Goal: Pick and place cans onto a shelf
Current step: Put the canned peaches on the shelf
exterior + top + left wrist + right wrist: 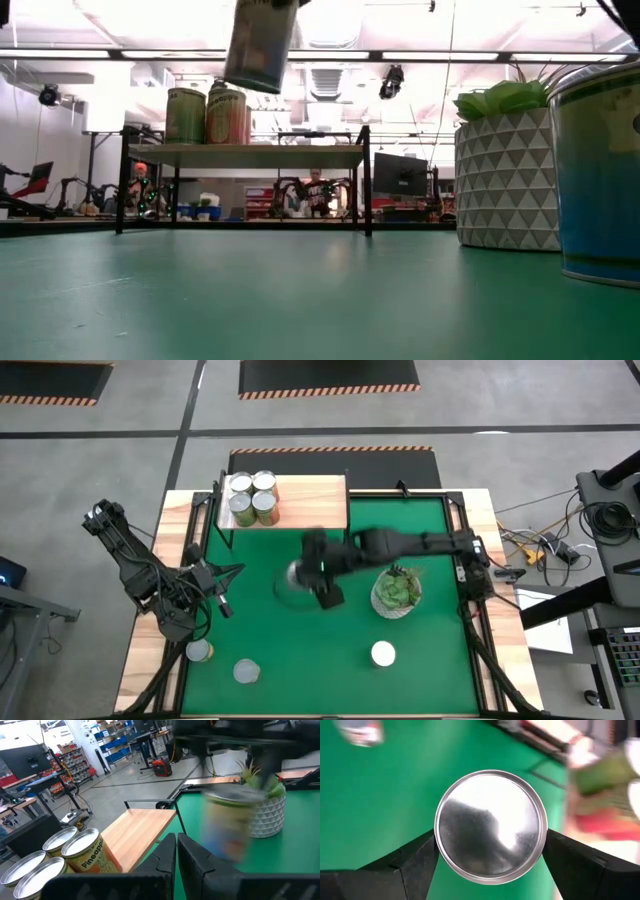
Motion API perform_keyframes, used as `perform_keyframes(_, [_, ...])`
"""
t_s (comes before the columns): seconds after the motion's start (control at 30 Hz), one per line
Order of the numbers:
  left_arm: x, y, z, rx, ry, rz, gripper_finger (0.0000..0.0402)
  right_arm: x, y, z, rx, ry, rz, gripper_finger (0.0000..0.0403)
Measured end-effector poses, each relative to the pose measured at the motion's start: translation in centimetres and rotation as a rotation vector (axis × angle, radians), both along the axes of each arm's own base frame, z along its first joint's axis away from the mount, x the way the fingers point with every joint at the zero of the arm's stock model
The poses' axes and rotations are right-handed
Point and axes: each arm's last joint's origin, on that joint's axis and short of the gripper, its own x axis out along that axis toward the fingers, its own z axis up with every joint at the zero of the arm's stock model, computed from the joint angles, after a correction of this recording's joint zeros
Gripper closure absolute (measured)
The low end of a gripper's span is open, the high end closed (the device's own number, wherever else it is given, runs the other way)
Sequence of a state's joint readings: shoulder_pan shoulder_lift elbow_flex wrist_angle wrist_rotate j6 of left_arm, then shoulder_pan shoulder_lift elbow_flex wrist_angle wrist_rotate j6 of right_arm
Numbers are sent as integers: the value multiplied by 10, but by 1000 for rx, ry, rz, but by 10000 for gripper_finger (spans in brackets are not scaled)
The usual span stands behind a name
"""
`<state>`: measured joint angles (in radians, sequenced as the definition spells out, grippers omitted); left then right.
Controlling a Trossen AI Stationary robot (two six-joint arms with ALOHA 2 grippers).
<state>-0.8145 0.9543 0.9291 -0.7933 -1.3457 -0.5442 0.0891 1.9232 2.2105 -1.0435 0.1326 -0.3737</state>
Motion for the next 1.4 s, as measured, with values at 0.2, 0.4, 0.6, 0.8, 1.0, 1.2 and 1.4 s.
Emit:
perform_keyframes(0.2, [0, 0, 0, 2, 1, 0, 402, -3, -89, 15, -11, -51, -101, 90])
perform_keyframes(0.4, [0, 1, 1, 51, 5, 18, 402, -12, -166, 4, 143, -61, -156, 91])
perform_keyframes(0.6, [-1, 1, 2, 95, 6, 38, 402, -16, -197, -5, 136, -52, -211, 89])
perform_keyframes(0.8, [-1, 1, 2, 88, 1, 39, 402, -14, -196, -7, 140, -52, -207, 76])
perform_keyframes(1.0, [-1, 1, 2, 83, -2, 39, 402, -9, -199, -13, 143, -46, -214, 63])
perform_keyframes(1.2, [-1, 1, 2, 82, -2, 38, 402, -7, -200, -13, 127, -67, -201, 66])
perform_keyframes(1.4, [-1, 1, 1, 81, -1, 37, 402, -15, -195, 1, 136, -103, -215, 67])
